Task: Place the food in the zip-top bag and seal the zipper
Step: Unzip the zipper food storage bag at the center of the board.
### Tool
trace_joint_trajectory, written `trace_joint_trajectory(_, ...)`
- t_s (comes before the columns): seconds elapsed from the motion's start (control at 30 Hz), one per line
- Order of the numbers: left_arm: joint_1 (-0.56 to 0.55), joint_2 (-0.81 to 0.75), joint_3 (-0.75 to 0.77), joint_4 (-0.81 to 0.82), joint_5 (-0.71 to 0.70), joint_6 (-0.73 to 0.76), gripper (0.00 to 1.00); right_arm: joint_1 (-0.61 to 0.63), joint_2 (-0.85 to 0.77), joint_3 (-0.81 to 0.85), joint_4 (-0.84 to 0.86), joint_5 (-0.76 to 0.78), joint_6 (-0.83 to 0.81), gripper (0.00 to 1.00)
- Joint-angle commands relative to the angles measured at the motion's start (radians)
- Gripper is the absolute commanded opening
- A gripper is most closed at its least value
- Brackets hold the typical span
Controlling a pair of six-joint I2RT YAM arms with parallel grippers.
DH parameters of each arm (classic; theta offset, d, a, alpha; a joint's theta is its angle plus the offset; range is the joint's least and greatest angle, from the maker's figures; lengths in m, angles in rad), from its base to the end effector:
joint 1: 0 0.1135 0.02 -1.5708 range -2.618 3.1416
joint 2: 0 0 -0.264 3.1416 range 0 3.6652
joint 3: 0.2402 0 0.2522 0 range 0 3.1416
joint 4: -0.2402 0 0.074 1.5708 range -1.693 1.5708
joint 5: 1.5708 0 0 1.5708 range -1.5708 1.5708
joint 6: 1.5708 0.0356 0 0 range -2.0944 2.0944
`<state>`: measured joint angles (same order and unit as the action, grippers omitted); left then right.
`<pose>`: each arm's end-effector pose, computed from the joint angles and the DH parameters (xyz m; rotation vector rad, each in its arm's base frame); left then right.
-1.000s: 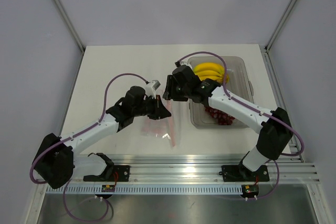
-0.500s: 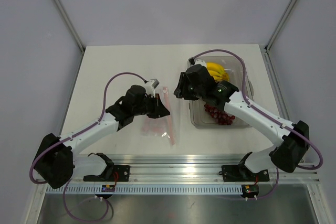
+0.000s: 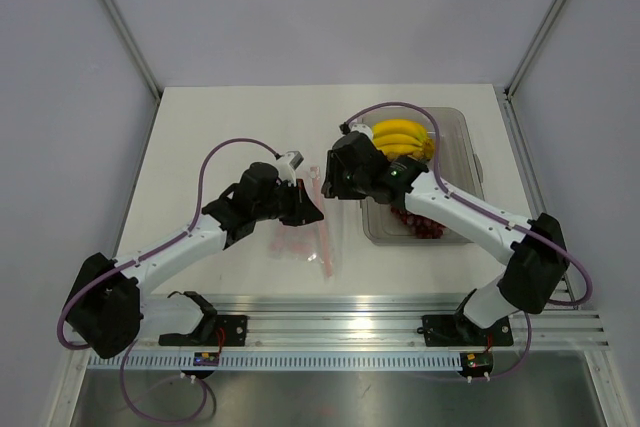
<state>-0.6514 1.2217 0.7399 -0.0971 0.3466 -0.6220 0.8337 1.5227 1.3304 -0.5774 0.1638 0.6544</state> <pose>0.2030 -0.1700 0.2424 0.2533 2.3115 -1.0706 0.2312 0.2461 0.3133 -0.1313 2.3901 0.5416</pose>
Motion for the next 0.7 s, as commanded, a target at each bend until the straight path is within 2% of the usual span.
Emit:
trace_joint_trajectory(0.0,0.004,0.006,0.044,0.028,-0.012,-0.001,0.0,0.024,0.025,0.056,0.002,0.002,-0.019,0.51)
trace_joint_trajectory(0.67,0.004,0.006,0.049,0.031,-0.004,0.002,0.0,0.053,0.085,0.064,0.033,-0.027,-0.032,0.49)
